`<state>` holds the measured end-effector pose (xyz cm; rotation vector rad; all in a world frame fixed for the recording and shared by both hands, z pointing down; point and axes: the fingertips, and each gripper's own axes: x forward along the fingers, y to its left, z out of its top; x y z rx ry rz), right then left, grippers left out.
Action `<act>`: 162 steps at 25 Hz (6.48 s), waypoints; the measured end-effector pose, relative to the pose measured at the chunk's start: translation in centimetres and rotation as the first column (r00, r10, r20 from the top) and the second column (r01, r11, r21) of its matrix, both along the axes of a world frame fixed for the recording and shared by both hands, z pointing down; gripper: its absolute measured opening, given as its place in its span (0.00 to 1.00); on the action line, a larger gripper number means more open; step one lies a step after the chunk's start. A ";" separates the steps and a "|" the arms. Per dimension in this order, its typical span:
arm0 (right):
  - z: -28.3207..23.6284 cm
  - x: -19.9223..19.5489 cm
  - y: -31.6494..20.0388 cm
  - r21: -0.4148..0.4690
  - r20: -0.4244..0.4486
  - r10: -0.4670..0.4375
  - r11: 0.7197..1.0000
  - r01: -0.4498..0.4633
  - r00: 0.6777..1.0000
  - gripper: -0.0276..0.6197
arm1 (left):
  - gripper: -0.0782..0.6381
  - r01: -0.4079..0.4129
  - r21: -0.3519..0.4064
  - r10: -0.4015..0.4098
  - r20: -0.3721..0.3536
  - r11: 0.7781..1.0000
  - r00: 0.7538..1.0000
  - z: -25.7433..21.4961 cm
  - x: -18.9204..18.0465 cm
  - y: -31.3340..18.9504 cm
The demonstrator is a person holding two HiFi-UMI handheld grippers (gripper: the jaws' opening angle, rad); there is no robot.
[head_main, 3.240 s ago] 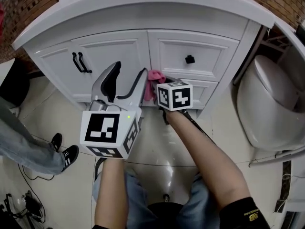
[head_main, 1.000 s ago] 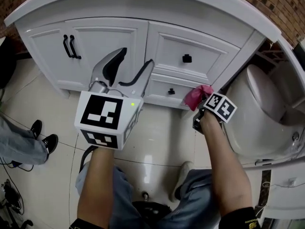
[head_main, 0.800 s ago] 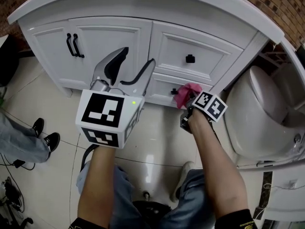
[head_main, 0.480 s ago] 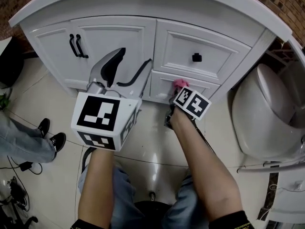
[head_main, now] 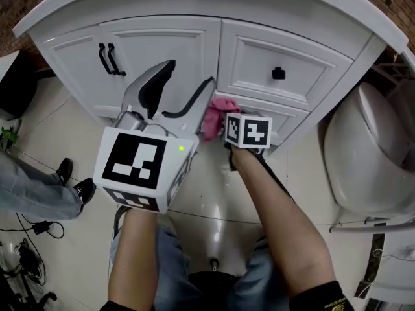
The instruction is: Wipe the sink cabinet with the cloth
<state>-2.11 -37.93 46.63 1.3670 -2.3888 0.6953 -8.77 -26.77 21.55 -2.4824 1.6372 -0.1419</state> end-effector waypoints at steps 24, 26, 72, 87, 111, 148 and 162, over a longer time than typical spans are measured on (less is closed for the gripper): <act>4.1 20.1 2.2 -0.137 -0.066 0.351 0.924 -0.357 0.934 0.16 | 0.47 -0.044 -0.006 0.044 -0.016 0.999 0.999 0.4 2.0 -0.7; 5.8 14.4 3.2 -0.189 0.005 0.279 0.943 -0.273 0.960 0.16 | 0.47 -0.045 -0.008 0.045 -0.009 0.999 0.999 0.5 2.2 -0.9; 10.2 -3.5 1.7 -0.142 0.138 0.073 0.988 -0.053 0.988 0.16 | 0.47 0.005 -0.057 0.003 0.136 0.998 0.991 2.7 -0.6 -0.8; 12.7 12.1 0.6 -0.050 -0.381 0.153 0.981 -0.185 0.912 0.16 | 0.47 -0.024 -0.055 0.030 0.128 0.998 0.991 3.0 0.7 -2.0; -16.1 20.9 11.3 0.262 0.126 0.259 0.922 -0.284 0.958 0.16 | 0.47 -0.060 0.102 0.053 0.070 0.993 0.996 -4.4 3.1 11.7; -27.4 11.8 30.1 0.613 0.074 -0.039 0.790 -0.015 0.996 0.16 | 0.44 -0.120 0.075 0.125 -0.079 0.990 0.989 -3.1 5.5 19.4; -26.4 10.2 30.3 0.584 0.085 -0.066 0.812 0.004 0.994 0.16 | 0.44 -0.088 0.067 0.095 -0.108 0.994 0.990 -3.2 4.9 19.1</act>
